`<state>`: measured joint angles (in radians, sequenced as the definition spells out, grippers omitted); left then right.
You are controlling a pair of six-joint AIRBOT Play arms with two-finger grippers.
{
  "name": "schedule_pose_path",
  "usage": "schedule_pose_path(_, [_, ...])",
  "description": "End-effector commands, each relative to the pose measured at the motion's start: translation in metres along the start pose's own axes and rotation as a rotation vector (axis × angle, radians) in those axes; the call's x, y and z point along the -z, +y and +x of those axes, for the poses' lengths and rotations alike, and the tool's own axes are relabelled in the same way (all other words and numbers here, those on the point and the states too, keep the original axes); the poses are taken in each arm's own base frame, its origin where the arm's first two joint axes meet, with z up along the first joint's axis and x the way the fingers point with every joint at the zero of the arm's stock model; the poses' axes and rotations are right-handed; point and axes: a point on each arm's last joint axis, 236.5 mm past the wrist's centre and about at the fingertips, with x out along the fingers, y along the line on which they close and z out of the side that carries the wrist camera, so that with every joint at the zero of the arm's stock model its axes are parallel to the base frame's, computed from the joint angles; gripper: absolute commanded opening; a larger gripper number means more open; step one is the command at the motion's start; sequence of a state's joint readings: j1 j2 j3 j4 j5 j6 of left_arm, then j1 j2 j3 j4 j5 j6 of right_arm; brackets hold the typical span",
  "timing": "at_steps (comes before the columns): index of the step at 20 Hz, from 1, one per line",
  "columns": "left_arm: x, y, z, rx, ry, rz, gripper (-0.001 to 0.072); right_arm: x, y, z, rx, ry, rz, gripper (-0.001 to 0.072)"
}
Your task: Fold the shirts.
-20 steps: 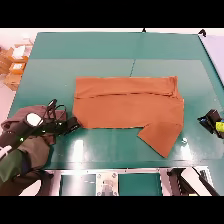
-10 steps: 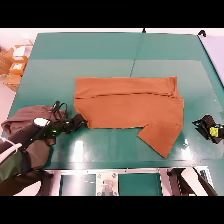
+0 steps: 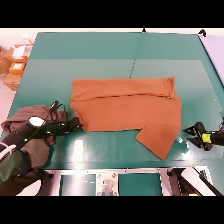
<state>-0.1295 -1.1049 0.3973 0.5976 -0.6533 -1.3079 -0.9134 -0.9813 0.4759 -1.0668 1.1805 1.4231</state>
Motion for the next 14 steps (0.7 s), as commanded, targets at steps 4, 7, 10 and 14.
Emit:
schedule_pose_path(4, [0.023, 0.013, -0.017, -0.075, 0.085, -0.009, 0.0305, 0.033, 0.013, 0.043, -0.046, 0.15, -0.009, 0.049])
schedule_pose_path(7, [0.034, 0.013, -0.019, -0.078, 0.133, 0.005, 0.0442, 0.044, 0.013, 0.053, -0.033, 0.206, -0.032, 0.049])
schedule_pose_path(10, [0.04, 0.006, -0.026, -0.063, 0.148, -0.005, 0.0357, 0.038, 0.013, 0.054, -0.03, 0.184, -0.031, 0.049])
schedule_pose_path(14, [0.027, 0.003, -0.018, -0.013, 0.057, -0.102, 0.0357, 0.041, 0.021, 0.058, -0.078, 0.19, -0.017, 0.049])
